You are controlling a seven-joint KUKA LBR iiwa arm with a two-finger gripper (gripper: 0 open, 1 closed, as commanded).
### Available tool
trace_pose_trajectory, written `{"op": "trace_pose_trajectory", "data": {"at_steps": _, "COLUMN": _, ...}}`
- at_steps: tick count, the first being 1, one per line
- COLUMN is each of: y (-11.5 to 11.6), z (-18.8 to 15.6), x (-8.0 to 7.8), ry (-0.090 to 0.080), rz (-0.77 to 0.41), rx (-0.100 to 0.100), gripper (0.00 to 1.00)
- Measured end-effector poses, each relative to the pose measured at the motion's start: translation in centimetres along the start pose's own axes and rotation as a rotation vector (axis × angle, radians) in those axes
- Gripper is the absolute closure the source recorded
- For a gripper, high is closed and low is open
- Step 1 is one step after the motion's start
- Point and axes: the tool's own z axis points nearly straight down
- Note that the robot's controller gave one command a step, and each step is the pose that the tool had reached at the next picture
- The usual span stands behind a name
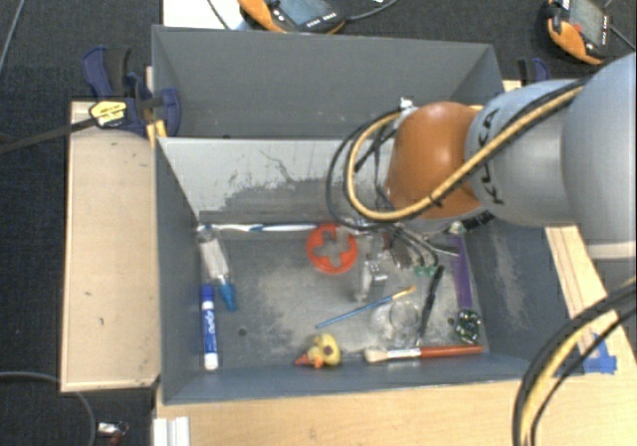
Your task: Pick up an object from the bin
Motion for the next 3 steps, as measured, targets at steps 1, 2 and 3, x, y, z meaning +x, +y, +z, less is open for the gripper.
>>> {"op": "trace_pose_trajectory", "data": {"at_steps": 1, "y": 1.5, "z": 0.0, "x": -1.7, "ry": -0.004, "rz": -0.107, "rx": -0.003, "gripper": 0.00}}
{"op": "trace_pose_trajectory", "data": {"at_steps": 2, "y": 1.8, "z": 0.0, "x": 0.8, "ry": -0.003, "rz": -0.023, "rx": -0.001, "gripper": 0.00}}
{"op": "trace_pose_trajectory", "data": {"at_steps": 3, "y": 0.4, "z": -8.4, "x": -0.6, "ry": -0.020, "rz": -0.112, "rx": -0.001, "gripper": 0.00}}
